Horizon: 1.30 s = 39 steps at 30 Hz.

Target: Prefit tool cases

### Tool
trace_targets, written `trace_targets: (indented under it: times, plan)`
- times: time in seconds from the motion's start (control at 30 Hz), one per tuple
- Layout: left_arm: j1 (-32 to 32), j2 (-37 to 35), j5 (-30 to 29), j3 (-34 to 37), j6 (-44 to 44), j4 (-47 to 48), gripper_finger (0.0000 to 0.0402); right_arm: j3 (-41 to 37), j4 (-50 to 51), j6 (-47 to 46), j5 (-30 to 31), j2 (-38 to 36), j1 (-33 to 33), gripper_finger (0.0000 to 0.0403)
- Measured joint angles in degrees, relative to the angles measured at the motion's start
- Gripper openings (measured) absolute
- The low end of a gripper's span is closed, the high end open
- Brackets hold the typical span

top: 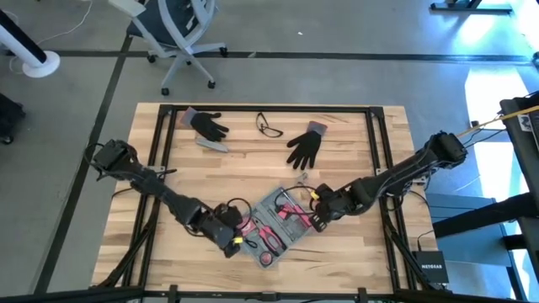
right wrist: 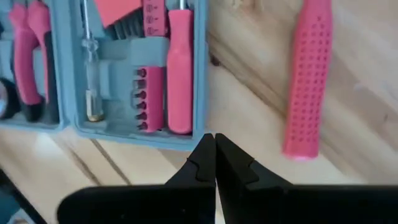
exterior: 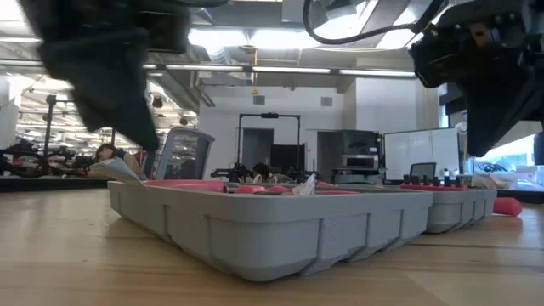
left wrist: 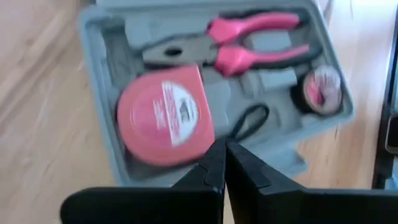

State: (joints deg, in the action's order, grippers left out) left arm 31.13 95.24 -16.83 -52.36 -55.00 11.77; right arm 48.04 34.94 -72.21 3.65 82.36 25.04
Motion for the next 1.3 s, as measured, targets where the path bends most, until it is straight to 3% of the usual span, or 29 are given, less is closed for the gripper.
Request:
trace_targets:
  times: [0.27, 0.6, 0.9, 1.07, 1.3]
  plan:
    - [1.05, -0.02, -0.86, 0.22, -1.45, 7.91, 0.0, -2.7, -9.23, 0.3, 0.64, 0.58, 0.05, 0.0]
    - [-1.96, 0.04, -1.8, 0.35, 4.65, 2.16, 0.0, -2.83, -15.35, -1.33, -0.4, 6.29, -0.31, 0.0]
    - [-2.3, 0.26, -0.26, 0.39, 7.45, 11.51, 0.0, -2.48, -16.16, -4.67, 1.15, 9.14, -0.26, 0.0]
    - [-4.46, 0.64, -0.72, 0.29, 13.39, 15.03, 0.0, -2.64, -18.25, -9.95, 2.32, 9.38, 1.56, 0.0]
    - [-9.69, 0.7, -0.73, 2.16, 20.39, 11.25, 0.0, -2.79, -20.09, -18.65, 2.85, 9.44, 5.09, 0.0]
